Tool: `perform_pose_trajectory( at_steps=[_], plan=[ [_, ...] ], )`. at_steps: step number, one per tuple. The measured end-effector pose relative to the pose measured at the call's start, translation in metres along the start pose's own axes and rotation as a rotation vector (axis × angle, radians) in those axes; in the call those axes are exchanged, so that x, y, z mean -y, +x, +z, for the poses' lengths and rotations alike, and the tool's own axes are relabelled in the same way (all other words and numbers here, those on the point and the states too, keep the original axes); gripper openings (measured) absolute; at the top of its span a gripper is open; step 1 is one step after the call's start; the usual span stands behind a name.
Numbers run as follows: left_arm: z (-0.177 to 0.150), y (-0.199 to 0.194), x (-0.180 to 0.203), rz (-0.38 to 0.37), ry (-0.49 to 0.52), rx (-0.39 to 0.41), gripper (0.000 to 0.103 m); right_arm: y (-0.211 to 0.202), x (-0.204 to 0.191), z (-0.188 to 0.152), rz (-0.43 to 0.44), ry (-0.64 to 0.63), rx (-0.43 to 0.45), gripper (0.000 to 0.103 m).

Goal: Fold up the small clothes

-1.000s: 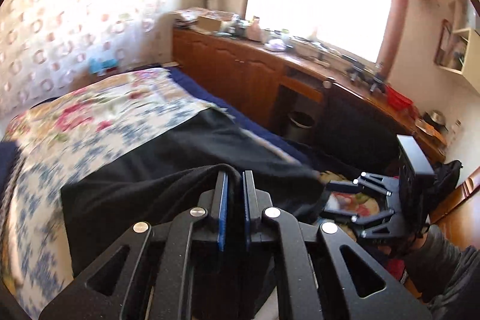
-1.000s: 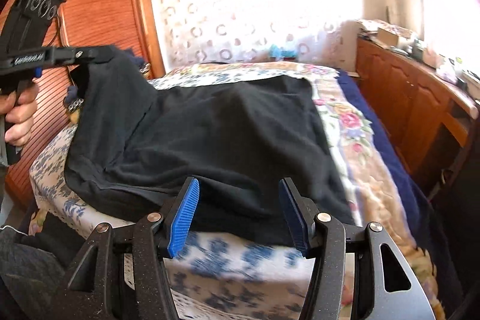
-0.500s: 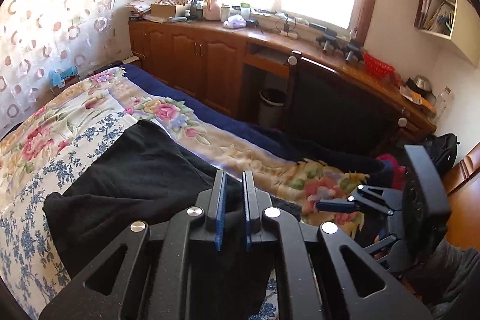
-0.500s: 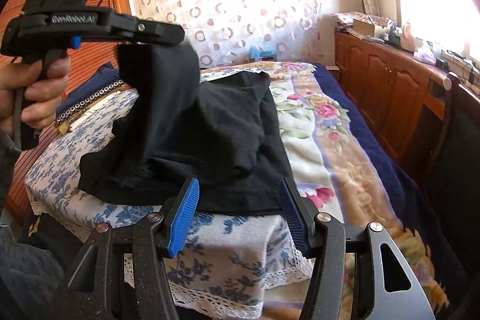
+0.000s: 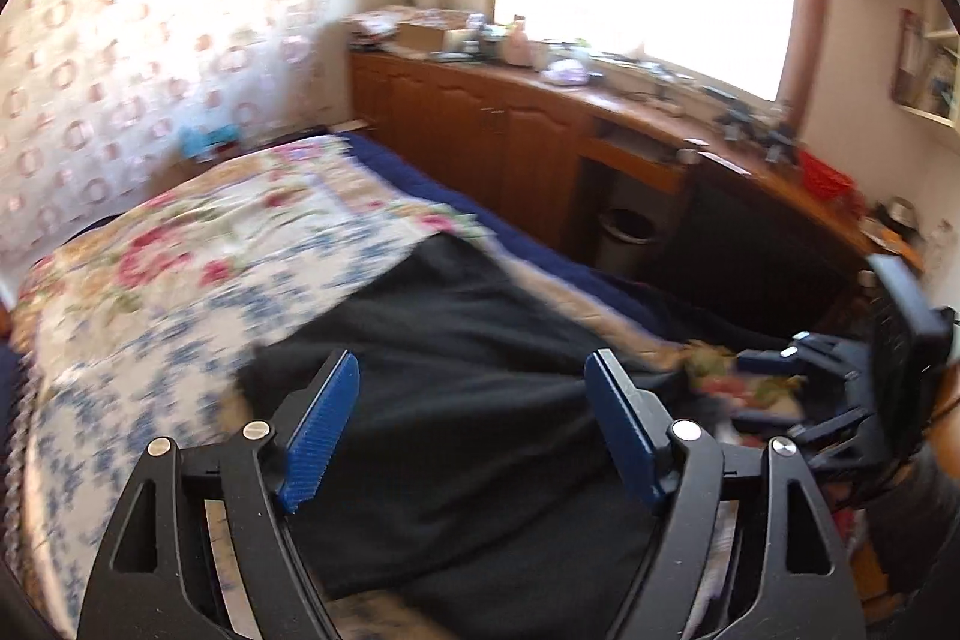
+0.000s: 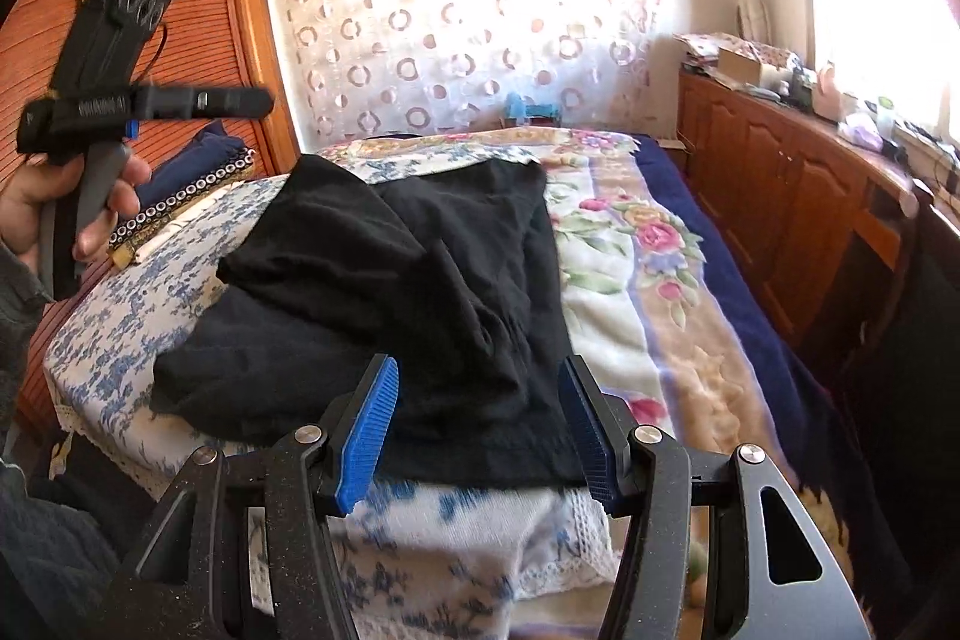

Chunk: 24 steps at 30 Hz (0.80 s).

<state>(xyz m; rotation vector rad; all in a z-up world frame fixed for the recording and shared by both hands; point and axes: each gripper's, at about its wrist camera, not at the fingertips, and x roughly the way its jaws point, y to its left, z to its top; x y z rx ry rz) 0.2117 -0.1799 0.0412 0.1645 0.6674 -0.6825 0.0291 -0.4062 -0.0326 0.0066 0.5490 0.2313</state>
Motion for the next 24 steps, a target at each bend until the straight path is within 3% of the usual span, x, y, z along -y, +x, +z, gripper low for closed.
perform_pose_trajectory(
  at_steps=[5,9,16,21,24],
  plan=[
    [-0.033,-0.001,-0.054,0.061,-0.092,-0.041,0.078,0.026,-0.019,0.023,0.029,-0.046,-0.003,0.058],
    [-0.056,0.009,-0.074,0.051,-0.121,-0.088,0.078,0.051,-0.031,0.036,0.032,-0.092,-0.020,0.058],
    [-0.087,0.036,-0.078,-0.017,-0.116,-0.196,0.057,0.085,-0.024,0.049,-0.016,-0.088,-0.062,0.058],
    [-0.095,0.042,-0.075,-0.061,-0.098,-0.232,0.050,0.101,-0.015,0.058,-0.044,-0.061,-0.089,0.058],
    [-0.097,0.043,-0.070,-0.095,-0.085,-0.249,0.029,0.106,-0.010,0.059,-0.045,-0.037,-0.105,0.058]
  ],
)
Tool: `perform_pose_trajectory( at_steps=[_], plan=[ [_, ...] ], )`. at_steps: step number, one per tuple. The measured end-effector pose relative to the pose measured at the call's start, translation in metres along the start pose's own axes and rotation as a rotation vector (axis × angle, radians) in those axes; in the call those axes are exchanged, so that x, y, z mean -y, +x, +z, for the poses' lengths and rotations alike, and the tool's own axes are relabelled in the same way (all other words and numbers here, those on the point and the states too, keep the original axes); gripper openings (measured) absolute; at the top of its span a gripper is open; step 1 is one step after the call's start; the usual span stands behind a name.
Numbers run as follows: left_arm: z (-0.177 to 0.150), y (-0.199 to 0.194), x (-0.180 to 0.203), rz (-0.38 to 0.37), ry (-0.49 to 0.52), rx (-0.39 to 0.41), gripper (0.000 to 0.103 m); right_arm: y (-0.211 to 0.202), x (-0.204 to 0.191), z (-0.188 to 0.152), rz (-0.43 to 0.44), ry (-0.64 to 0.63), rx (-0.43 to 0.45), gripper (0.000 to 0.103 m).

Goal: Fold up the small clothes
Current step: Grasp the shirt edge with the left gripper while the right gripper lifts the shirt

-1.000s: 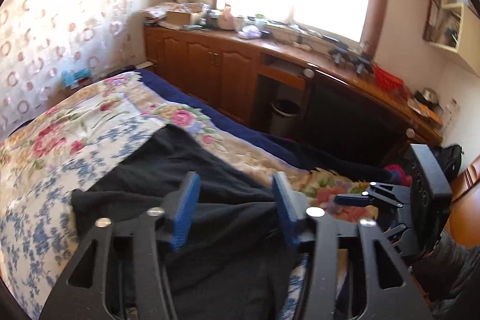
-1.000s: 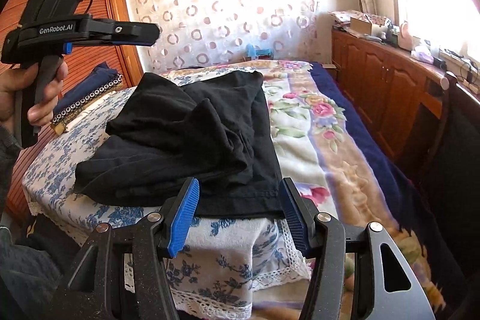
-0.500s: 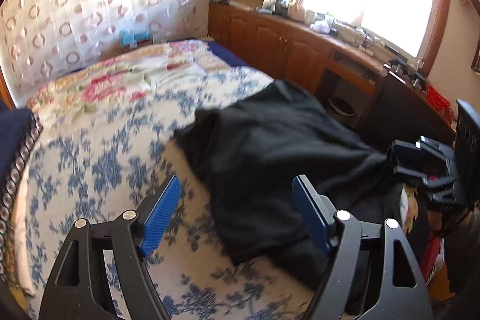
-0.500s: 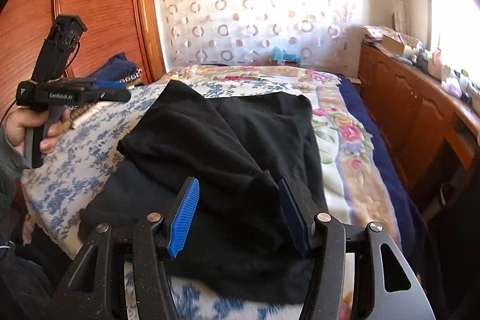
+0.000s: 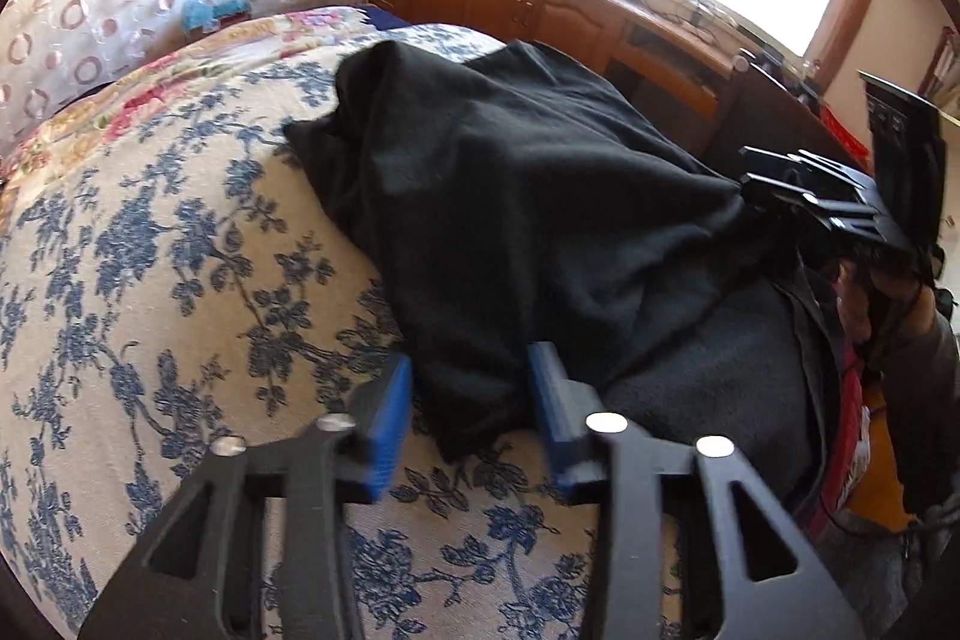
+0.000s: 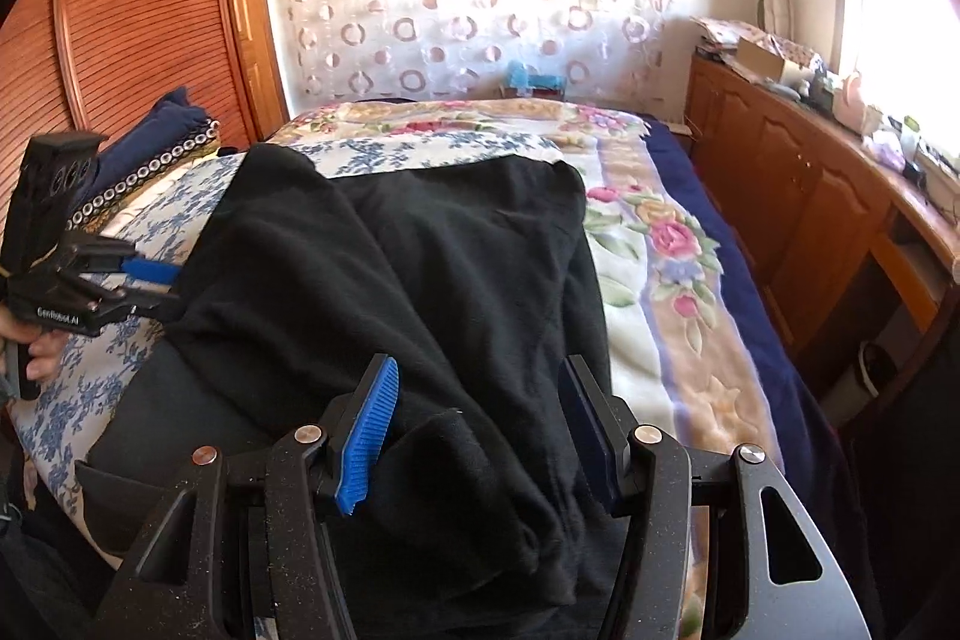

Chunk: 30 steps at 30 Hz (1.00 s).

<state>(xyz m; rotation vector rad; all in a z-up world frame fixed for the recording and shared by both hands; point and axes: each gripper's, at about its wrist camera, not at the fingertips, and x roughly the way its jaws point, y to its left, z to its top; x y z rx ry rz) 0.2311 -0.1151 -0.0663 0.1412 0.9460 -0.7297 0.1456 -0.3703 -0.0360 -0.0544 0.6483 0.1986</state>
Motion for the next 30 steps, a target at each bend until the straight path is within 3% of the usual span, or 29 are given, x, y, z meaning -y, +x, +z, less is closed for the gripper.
perform_pose_trajectory(
  at_steps=[1,4,14,22,25,27,30],
  plan=[
    [0.002,0.000,0.002,-0.006,0.008,-0.003,0.016,0.002,0.001,0.000,0.003,0.007,-0.004,0.058],
    [0.008,-0.006,0.012,-0.021,0.062,0.004,0.007,0.003,0.006,0.001,0.023,0.031,-0.012,0.058],
    [0.084,-0.023,0.041,-0.021,0.151,0.144,0.006,-0.010,0.020,-0.008,0.058,0.094,-0.044,0.058],
    [0.170,0.020,0.050,-0.071,0.139,0.179,0.006,-0.020,0.026,-0.016,0.070,0.120,-0.084,0.058],
    [0.194,0.038,0.053,-0.053,0.141,0.187,0.006,-0.029,0.027,-0.021,0.099,0.140,-0.092,0.042],
    [0.207,0.049,0.052,-0.046,0.129,0.190,0.006,-0.035,0.030,-0.026,0.113,0.148,-0.101,0.021],
    [0.217,0.065,0.053,-0.029,0.123,0.183,0.006,-0.046,0.031,-0.031,0.111,0.148,-0.111,0.008]
  ],
)
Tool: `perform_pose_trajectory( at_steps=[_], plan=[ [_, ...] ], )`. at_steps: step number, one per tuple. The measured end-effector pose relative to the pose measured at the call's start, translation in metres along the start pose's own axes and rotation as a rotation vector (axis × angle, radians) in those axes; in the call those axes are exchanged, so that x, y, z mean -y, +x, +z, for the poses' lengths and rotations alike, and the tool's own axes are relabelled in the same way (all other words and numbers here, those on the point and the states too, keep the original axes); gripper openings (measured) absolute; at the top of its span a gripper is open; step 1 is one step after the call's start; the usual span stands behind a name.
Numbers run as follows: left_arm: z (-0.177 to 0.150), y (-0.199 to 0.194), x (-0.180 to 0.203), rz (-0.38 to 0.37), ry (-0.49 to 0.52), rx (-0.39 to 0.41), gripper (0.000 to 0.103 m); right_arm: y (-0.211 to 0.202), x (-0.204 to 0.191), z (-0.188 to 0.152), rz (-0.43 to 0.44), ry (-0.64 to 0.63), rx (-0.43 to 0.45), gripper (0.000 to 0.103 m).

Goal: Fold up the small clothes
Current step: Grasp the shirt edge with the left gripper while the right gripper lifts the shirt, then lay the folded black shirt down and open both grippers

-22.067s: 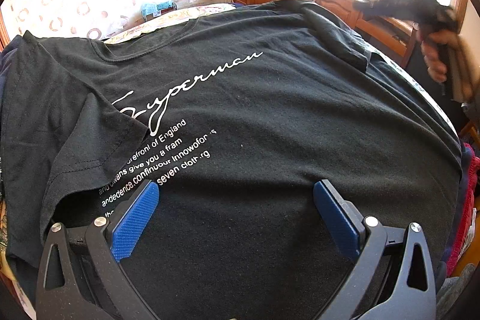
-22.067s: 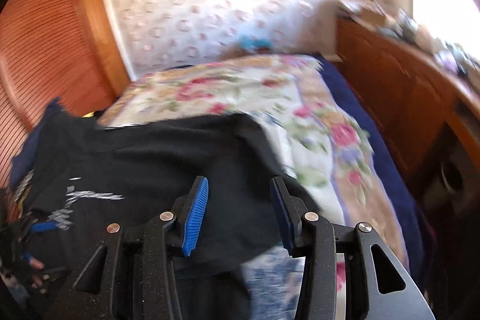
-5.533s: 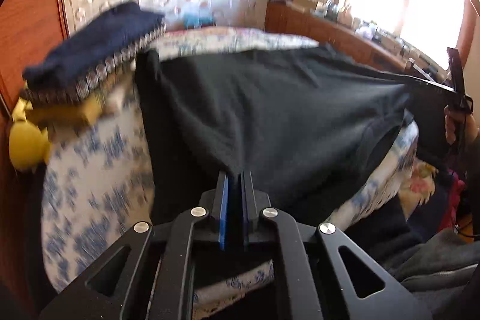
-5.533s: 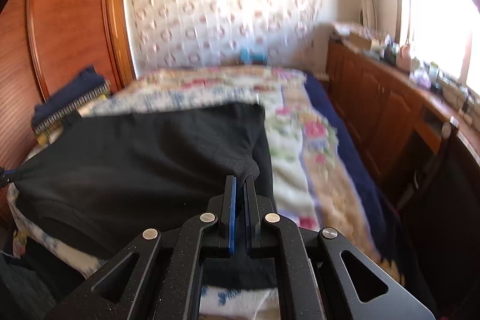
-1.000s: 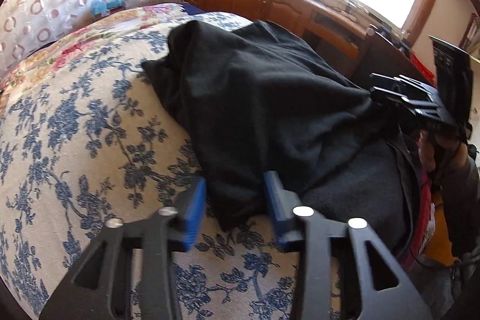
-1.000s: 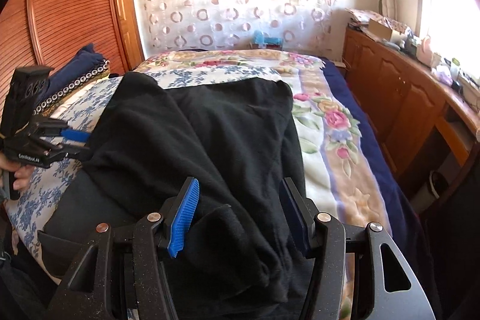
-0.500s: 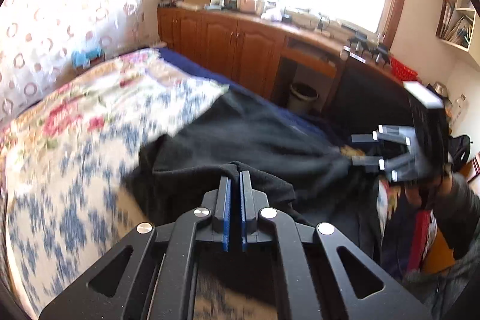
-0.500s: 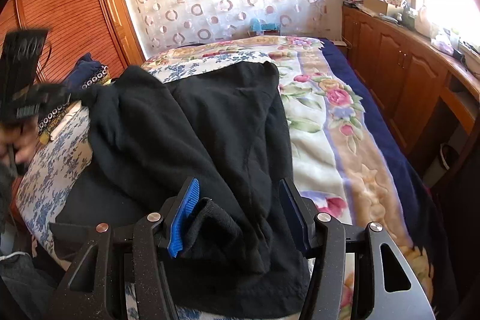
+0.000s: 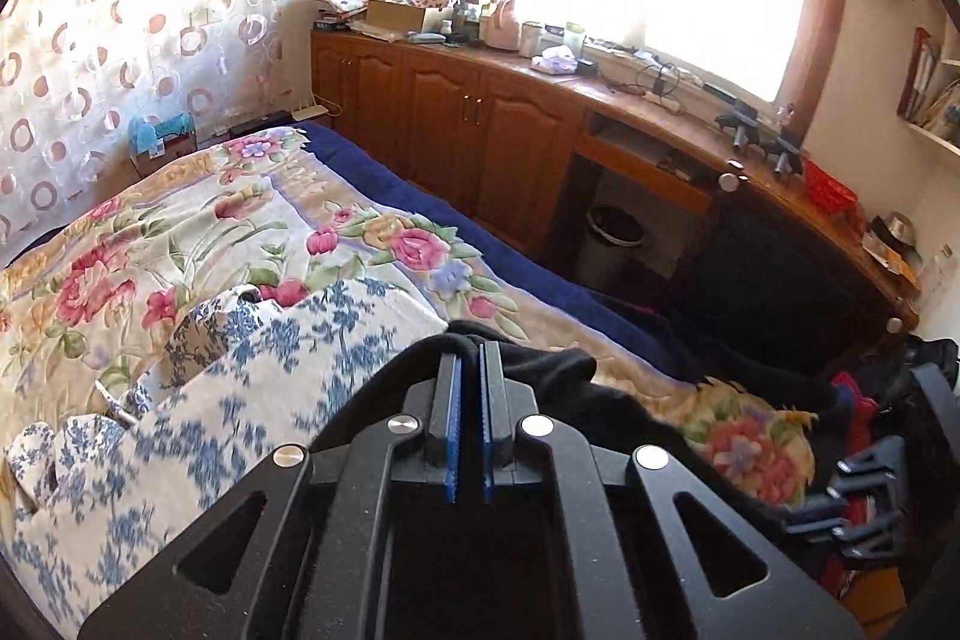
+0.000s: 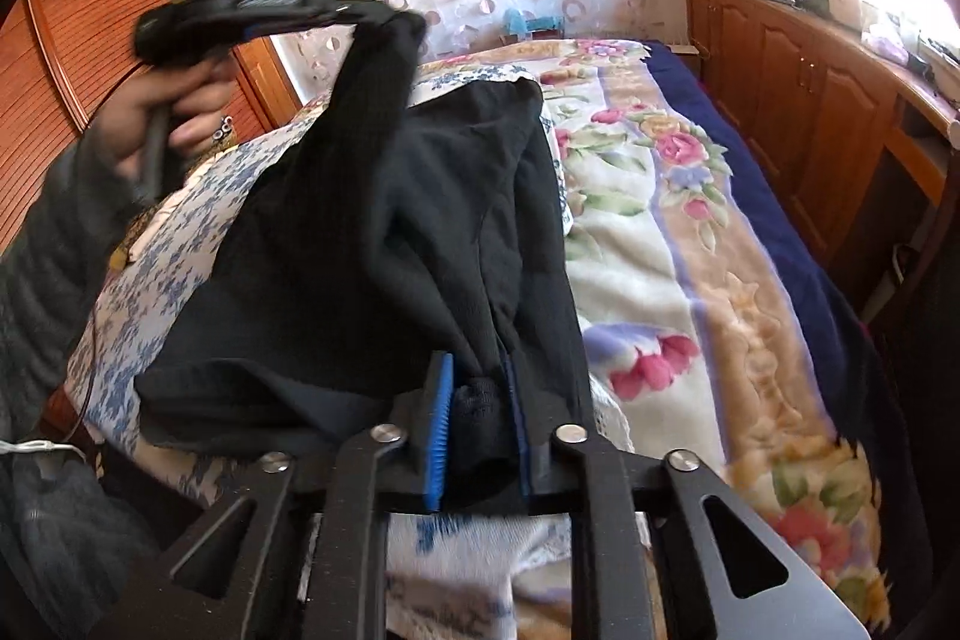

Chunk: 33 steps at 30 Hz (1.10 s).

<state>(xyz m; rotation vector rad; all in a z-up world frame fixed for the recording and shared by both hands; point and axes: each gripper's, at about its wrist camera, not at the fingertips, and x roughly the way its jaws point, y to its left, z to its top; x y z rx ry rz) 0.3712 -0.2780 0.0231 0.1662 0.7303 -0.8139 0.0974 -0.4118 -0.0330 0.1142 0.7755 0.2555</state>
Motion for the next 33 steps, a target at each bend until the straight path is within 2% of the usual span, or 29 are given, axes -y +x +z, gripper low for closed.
perform_pose_trajectory(
  at_steps=[6,9,10,12,14,16,19,24,33],
  plan=[
    [-0.003,0.014,-0.001,-0.004,-0.006,-0.027,0.008,-0.016,0.008,-0.011,-0.047,0.032,-0.005,0.007],
    [-0.009,0.011,-0.001,-0.012,0.000,-0.035,0.034,-0.015,0.015,-0.013,-0.075,0.066,-0.018,0.007],
    [-0.011,0.007,-0.002,-0.007,0.010,-0.028,0.046,-0.015,0.018,-0.012,-0.089,0.076,-0.017,0.007],
    [-0.012,0.001,-0.003,-0.003,0.024,-0.024,0.054,-0.014,0.016,-0.009,-0.104,0.089,-0.007,0.007],
    [-0.017,-0.007,-0.008,-0.011,0.024,-0.028,0.073,-0.014,0.014,-0.006,-0.110,0.093,0.006,0.007],
    [-0.025,-0.017,-0.014,-0.001,0.027,-0.027,0.078,-0.012,0.010,-0.003,-0.114,0.086,0.012,0.007],
    [-0.040,-0.028,-0.021,0.024,0.025,-0.044,0.078,-0.007,0.001,0.000,-0.120,0.066,0.016,0.008],
    [-0.080,-0.049,-0.027,0.082,0.020,-0.077,0.078,-0.004,-0.007,0.000,-0.143,0.035,0.039,0.031],
    [-0.166,-0.098,-0.008,0.117,-0.040,-0.093,0.078,-0.001,-0.023,-0.007,-0.157,-0.017,0.062,0.033]
  ],
)
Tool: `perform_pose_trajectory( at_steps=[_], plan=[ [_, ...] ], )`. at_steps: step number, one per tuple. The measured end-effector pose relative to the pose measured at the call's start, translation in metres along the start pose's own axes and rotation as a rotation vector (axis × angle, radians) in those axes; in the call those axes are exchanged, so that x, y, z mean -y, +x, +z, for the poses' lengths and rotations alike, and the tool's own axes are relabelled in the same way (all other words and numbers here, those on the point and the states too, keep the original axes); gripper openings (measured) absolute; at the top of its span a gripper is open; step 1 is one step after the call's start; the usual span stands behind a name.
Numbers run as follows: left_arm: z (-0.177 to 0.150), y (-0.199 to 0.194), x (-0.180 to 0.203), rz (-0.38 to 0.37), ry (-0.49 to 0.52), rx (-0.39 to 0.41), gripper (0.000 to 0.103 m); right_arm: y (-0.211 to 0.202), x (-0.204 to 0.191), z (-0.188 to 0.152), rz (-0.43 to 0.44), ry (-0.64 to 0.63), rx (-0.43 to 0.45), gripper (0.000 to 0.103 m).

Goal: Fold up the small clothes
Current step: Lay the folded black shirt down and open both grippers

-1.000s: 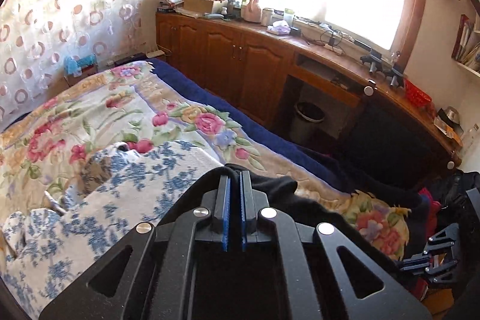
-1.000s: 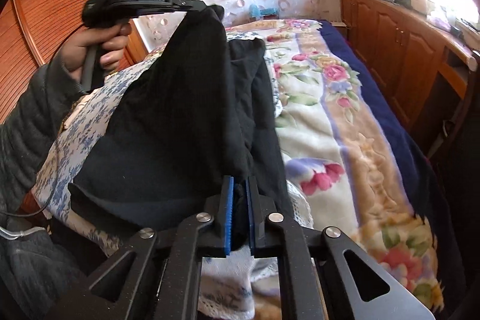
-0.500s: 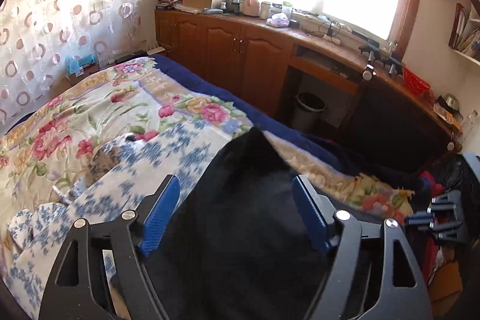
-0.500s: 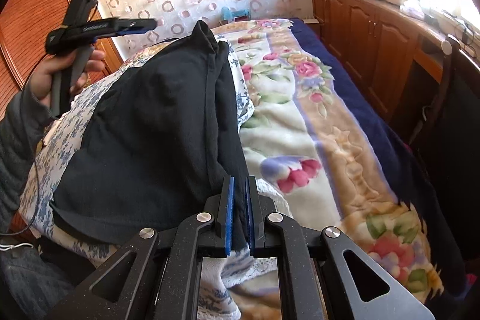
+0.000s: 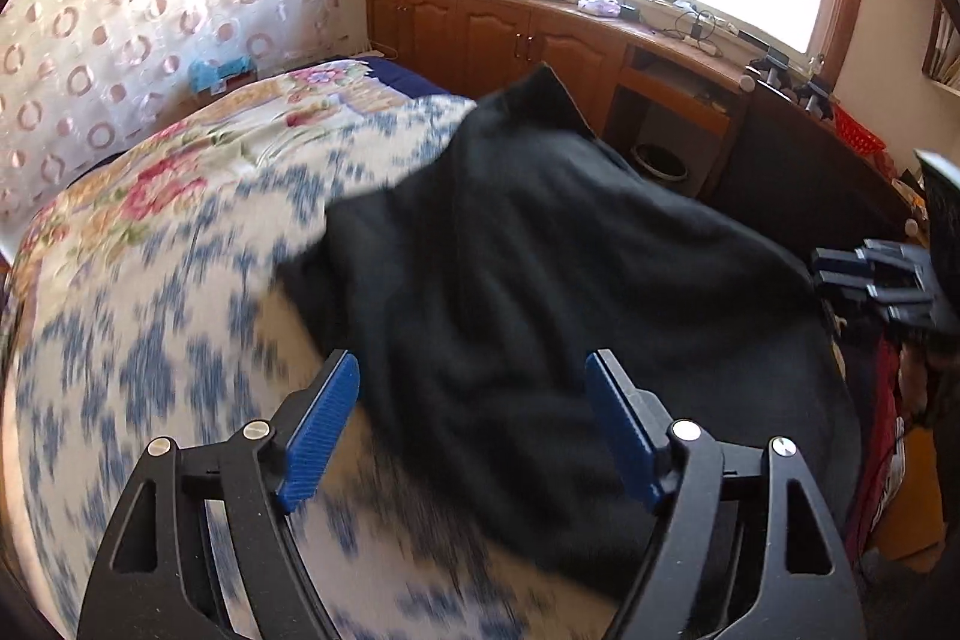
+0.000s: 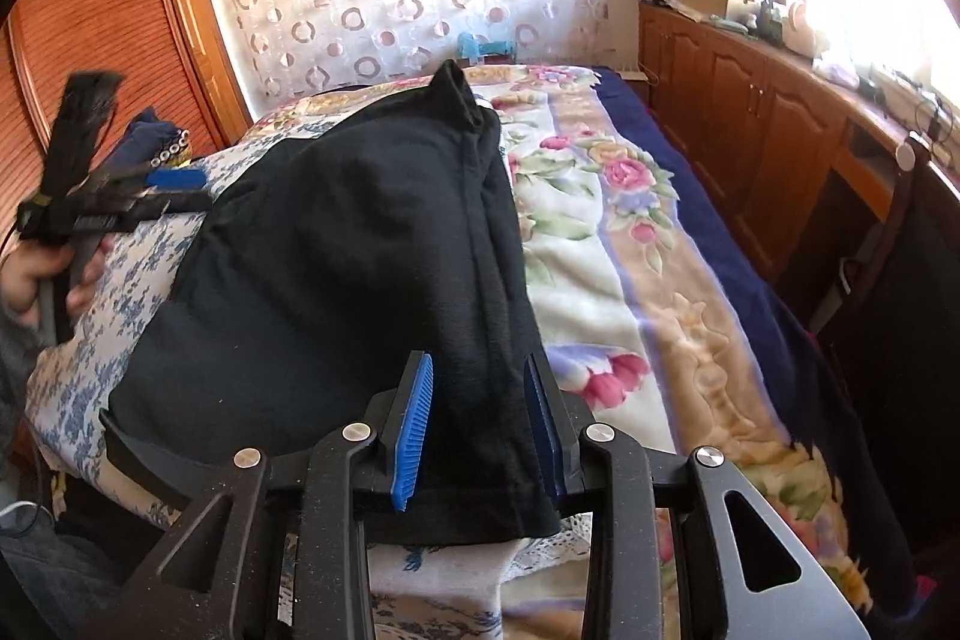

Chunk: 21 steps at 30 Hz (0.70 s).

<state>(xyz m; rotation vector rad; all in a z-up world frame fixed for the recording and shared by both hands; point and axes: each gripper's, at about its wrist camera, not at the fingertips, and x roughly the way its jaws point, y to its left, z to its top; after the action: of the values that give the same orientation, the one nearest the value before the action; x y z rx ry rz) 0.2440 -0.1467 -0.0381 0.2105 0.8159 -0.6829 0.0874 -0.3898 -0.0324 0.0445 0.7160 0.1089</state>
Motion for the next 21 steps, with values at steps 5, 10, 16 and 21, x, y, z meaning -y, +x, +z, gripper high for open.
perform_pose_trajectory(
  at_steps=[5,10,16,21],
  plan=[
    [-0.036,-0.030,0.022,-0.002,-0.014,0.034,0.078,-0.006,-0.009,-0.007,-0.021,-0.024,0.012,0.033],
    [-0.069,-0.059,0.051,-0.042,-0.004,0.061,0.062,-0.022,-0.018,-0.017,-0.023,-0.021,0.034,0.033],
    [-0.095,-0.067,0.072,-0.074,0.006,0.051,0.033,-0.047,-0.022,-0.030,0.000,-0.022,0.059,0.033],
    [-0.105,-0.059,0.081,-0.109,0.010,0.033,0.027,-0.052,-0.024,-0.030,-0.006,-0.027,0.058,0.033]
  ],
)
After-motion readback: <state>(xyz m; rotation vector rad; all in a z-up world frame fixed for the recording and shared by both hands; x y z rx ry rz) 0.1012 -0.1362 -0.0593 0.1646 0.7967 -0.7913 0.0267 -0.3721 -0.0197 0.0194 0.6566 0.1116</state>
